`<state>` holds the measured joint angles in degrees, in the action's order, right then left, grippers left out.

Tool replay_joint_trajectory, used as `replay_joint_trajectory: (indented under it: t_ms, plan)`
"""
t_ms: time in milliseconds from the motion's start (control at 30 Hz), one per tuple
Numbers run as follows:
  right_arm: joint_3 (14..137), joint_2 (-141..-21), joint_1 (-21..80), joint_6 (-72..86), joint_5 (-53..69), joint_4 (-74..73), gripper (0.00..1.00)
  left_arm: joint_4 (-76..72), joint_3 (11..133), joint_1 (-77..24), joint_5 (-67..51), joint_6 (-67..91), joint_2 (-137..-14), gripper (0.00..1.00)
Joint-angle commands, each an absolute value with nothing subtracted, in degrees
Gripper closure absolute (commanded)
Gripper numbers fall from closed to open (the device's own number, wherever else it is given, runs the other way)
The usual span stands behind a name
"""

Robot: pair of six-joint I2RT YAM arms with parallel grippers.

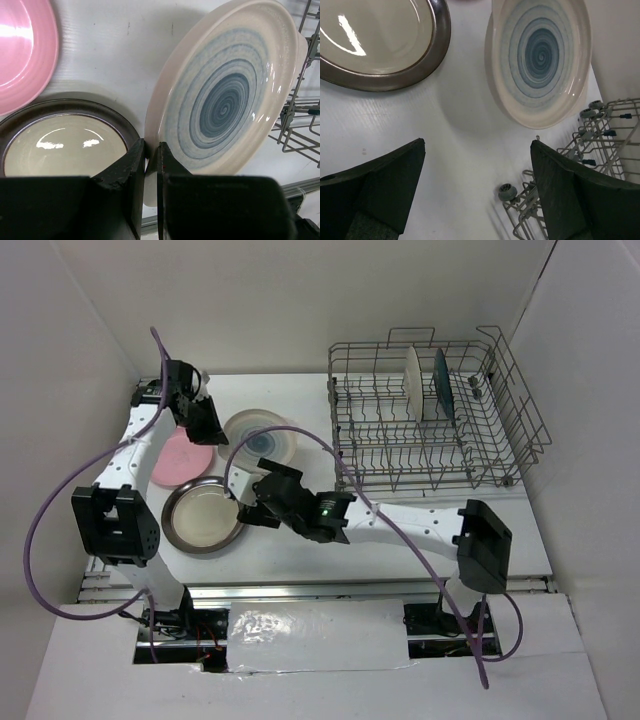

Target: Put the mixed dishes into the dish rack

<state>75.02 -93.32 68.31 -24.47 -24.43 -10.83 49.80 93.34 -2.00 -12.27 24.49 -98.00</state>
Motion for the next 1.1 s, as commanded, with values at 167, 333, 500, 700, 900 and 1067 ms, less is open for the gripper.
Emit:
replay_joint_trajectory:
  t_ms: [167, 333, 500, 700, 900, 1067]
  plan:
    - [78.4, -101.59, 69.78, -34.71, -31.9, 1.65, 0.06, 47.63, 95.18, -0.97, -20.13, 23.73, -91.76, 1.0]
    - [78.4, -106.87, 69.35, -40.95, -34.71, 10.97, 0.06, 48.34, 94.75, -0.44, -21.7, 23.03, -90.7, 1.0]
    - [79.36, -111.09, 68.56, -44.91, -36.83, 18.54, 0.09, 48.51, 93.78, -0.18, -23.02, 21.89, -89.83, 1.0]
    - [81.21, -112.67, 66.63, -46.14, -36.3, 19.86, 0.13, 48.16, 92.02, -0.09, -24.35, 21.18, -89.03, 1.0]
    - [81.39, -113.2, 65.13, -46.23, -36.21, 20.3, 0.17, 48.25, 92.02, -0.09, -24.96, 20.74, -88.77, 1.0]
    - [80.6, -113.03, 64.42, -45.88, -35.6, 20.39, 0.22, 48.25, 92.11, 1.39, -25.22, 20.57, -88.42, 1.0]
